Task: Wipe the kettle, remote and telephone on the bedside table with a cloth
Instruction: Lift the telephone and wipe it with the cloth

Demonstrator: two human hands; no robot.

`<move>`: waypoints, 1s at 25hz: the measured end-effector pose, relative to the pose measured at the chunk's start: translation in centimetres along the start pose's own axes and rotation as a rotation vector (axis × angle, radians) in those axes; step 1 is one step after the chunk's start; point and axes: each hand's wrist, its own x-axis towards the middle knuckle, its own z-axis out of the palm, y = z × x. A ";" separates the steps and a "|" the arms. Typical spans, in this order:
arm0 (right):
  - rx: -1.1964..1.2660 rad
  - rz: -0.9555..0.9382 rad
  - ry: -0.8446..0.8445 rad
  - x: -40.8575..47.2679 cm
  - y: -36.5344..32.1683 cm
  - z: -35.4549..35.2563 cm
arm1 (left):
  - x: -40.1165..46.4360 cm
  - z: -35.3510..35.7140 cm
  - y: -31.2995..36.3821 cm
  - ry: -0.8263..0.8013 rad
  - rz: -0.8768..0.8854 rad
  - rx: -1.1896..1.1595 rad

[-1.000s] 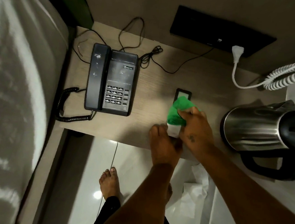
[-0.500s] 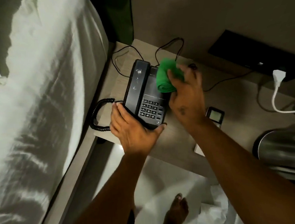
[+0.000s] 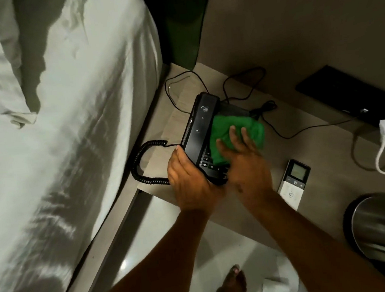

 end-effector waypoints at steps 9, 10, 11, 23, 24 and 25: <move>-0.095 0.091 -0.106 -0.5 -1.8 -0.1 | 0.2 -0.2 0.1 -0.028 -0.041 0.032; -0.092 0.081 -0.116 -1.8 -2.0 0.2 | 0.2 -0.1 0.1 -0.024 -0.037 0.031; -0.095 0.073 -0.111 -1.8 -1.8 0.2 | 0.2 -0.1 0.1 -0.021 -0.031 0.029; -0.093 0.072 -0.096 -1.0 -0.7 -0.1 | 0.0 -0.2 0.0 -0.038 -0.021 -0.012; -0.063 0.041 -0.109 -3.1 -0.9 0.5 | 0.0 -0.2 -0.1 -0.037 -0.012 -0.027; 0.010 0.048 -0.101 -4.4 -0.9 0.7 | 0.1 -0.2 -0.2 -0.030 -0.010 -0.038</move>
